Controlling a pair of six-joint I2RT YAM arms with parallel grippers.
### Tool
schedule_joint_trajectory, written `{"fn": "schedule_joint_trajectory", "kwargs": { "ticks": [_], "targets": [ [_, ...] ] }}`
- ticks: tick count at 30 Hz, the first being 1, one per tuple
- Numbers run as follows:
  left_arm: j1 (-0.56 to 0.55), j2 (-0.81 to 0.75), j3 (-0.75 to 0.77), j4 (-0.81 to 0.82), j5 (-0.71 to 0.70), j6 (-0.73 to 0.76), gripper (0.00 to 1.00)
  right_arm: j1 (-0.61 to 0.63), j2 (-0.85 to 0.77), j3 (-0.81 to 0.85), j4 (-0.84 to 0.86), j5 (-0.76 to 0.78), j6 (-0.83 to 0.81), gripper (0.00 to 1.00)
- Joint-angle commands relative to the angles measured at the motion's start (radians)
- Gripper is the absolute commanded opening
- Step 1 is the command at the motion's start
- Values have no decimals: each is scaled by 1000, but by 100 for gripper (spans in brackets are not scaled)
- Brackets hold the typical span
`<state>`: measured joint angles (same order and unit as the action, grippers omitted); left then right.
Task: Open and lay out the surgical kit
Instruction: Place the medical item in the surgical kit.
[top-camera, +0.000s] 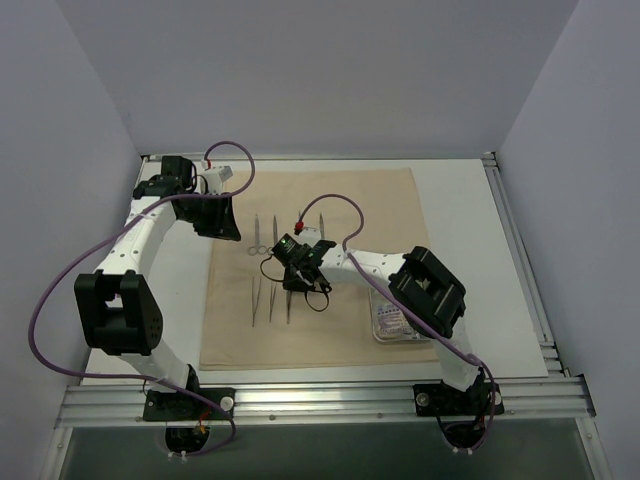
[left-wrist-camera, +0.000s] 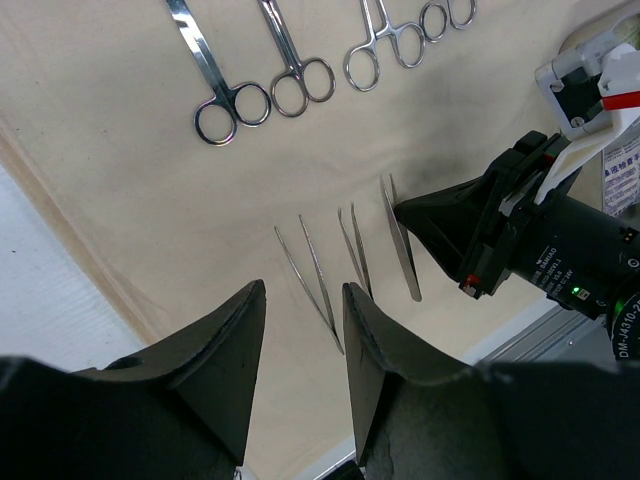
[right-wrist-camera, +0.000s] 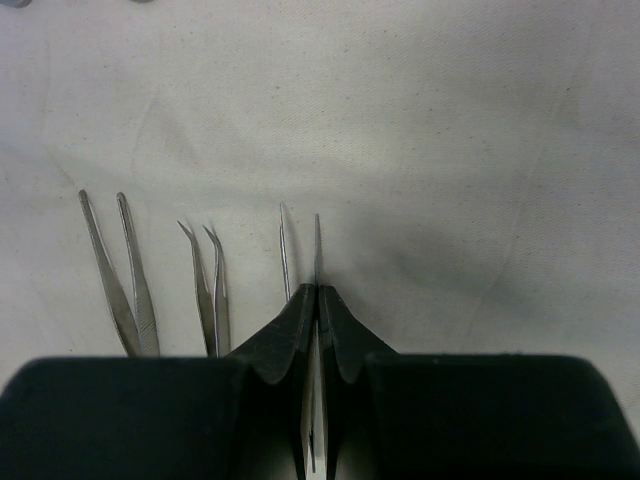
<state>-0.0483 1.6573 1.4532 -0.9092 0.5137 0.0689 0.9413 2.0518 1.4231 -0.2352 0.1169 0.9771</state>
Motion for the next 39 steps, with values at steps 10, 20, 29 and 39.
{"fn": "schedule_joint_trajectory", "kwargs": {
  "ticks": [10,20,29,39],
  "targets": [
    [11,-2,1,-7,35,22,46,-12,-24,11,-4,61,28,0],
    [11,-2,1,-10,39,22,46,-1,-47,11,-15,67,29,9],
    [13,5,4,-11,40,22,46,4,-117,52,-72,110,-7,10],
    [14,6,6,-17,26,28,46,-99,-399,-34,-392,224,-123,11]
  ]
}}
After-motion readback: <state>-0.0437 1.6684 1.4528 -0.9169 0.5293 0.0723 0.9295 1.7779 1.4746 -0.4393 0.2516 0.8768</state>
